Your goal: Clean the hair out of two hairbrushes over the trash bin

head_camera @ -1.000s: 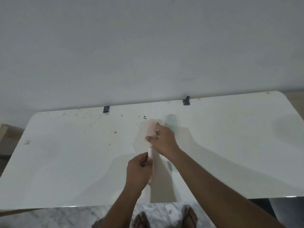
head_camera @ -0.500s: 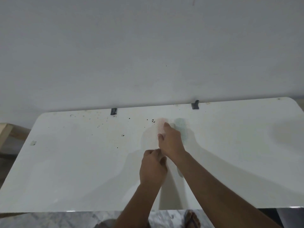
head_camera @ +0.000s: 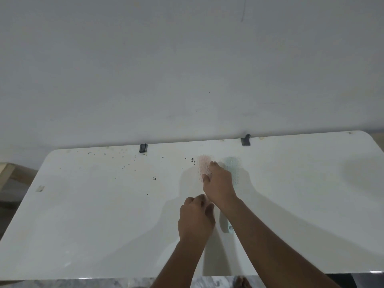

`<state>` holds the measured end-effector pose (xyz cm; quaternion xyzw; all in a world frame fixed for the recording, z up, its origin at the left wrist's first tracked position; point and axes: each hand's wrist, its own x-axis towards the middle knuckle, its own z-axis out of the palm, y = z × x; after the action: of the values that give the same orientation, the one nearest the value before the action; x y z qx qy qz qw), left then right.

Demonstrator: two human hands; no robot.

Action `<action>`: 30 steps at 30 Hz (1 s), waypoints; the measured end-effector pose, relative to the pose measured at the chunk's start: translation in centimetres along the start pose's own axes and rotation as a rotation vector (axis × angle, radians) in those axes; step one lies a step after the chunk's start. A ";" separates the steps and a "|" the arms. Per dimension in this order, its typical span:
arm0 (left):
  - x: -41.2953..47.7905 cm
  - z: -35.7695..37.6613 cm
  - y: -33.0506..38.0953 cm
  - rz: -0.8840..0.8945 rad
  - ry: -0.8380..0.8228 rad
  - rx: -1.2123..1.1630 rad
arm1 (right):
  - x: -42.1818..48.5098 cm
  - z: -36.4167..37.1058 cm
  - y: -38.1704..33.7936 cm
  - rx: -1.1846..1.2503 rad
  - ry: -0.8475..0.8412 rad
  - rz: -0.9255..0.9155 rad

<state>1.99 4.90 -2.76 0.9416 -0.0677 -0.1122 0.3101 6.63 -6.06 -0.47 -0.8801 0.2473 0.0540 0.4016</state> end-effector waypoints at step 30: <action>-0.5 -0.2 0.1 0.006 -0.031 -0.004 | -2.3 -0.4 0.1 0.013 0.007 -0.010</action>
<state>1.53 5.02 -2.44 0.9390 -0.0751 -0.1258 0.3111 4.53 -5.51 0.35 -0.8788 0.2446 0.0473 0.4069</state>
